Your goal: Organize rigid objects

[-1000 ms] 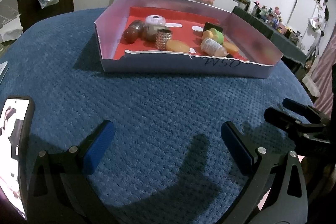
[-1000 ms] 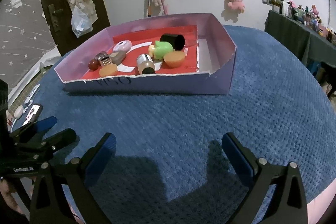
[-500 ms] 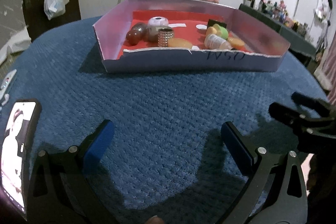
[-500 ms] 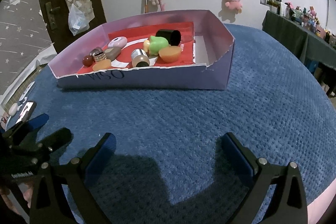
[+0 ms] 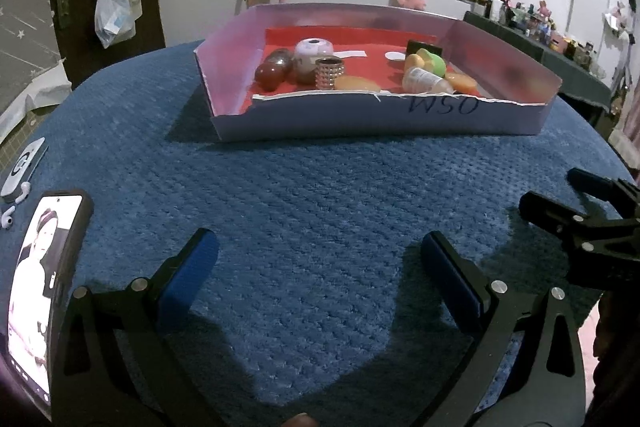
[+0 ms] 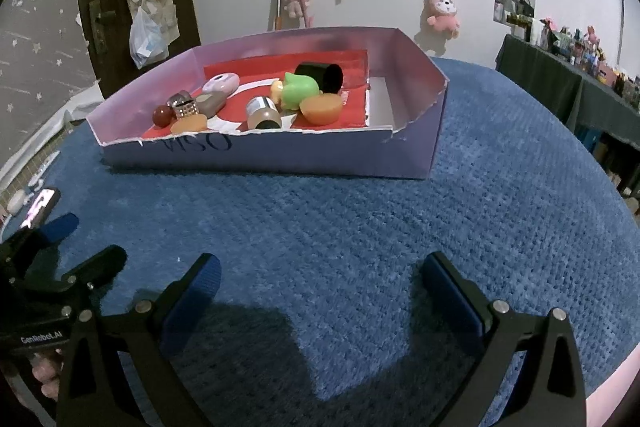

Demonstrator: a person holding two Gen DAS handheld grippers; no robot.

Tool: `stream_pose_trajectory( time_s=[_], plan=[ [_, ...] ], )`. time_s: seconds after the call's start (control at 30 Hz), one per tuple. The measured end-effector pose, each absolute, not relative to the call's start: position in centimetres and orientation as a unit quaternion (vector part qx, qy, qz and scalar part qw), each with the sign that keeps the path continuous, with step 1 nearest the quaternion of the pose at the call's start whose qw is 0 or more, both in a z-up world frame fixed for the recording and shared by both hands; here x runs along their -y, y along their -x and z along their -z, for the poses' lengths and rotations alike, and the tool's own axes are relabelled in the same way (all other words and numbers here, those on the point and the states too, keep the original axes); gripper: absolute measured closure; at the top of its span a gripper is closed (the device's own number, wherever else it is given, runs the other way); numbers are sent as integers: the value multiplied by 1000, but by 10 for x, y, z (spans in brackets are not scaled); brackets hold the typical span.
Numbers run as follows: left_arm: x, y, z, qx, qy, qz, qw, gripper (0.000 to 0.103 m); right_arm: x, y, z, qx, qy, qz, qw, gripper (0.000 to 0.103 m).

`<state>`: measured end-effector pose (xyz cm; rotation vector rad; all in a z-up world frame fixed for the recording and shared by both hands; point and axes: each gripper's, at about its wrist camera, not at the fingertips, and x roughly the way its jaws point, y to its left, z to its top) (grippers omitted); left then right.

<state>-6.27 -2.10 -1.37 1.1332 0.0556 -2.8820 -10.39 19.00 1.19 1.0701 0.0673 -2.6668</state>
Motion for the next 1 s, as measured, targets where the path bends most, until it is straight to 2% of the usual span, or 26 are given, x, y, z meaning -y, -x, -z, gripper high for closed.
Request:
stream_pose_trajectory(
  time_s=[1.0],
  plan=[
    [21, 62, 15, -20, -357, 934, 24, 0, -184, 100, -9, -43, -359, 925, 117, 0]
  ],
)
